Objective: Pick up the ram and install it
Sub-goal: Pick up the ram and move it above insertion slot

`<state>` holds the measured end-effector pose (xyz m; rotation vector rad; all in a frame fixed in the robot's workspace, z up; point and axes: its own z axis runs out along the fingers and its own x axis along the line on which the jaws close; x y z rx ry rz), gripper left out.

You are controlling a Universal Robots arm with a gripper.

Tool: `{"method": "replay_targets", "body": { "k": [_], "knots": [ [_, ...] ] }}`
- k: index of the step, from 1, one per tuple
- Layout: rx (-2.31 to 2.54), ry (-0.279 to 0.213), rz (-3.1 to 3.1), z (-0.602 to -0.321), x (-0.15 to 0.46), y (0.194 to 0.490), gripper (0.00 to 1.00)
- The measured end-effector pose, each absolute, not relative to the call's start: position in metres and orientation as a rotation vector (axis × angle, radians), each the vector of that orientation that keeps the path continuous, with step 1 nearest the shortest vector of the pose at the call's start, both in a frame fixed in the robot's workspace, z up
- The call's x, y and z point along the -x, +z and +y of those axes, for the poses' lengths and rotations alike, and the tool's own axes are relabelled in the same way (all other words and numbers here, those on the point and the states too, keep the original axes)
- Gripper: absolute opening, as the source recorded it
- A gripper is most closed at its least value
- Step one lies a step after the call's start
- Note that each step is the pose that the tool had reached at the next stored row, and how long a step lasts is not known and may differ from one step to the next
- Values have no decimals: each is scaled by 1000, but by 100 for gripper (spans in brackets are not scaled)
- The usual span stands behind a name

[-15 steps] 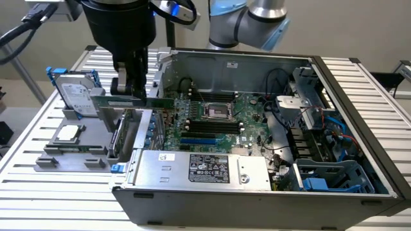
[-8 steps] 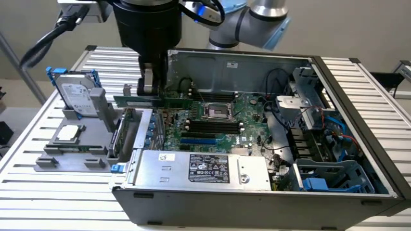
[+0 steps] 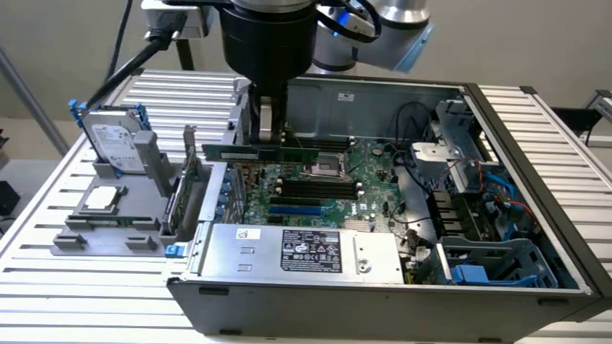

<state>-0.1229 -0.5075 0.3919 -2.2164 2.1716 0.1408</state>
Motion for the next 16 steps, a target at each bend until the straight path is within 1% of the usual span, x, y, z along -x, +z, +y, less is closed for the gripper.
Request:
{"method": "replay_targets", "body": {
  "k": [8, 16],
  "knots": [
    [2216, 141, 2172, -501, 87, 385, 14],
    [2218, 138, 2173, -473, 65, 380, 14]
  ]
}}
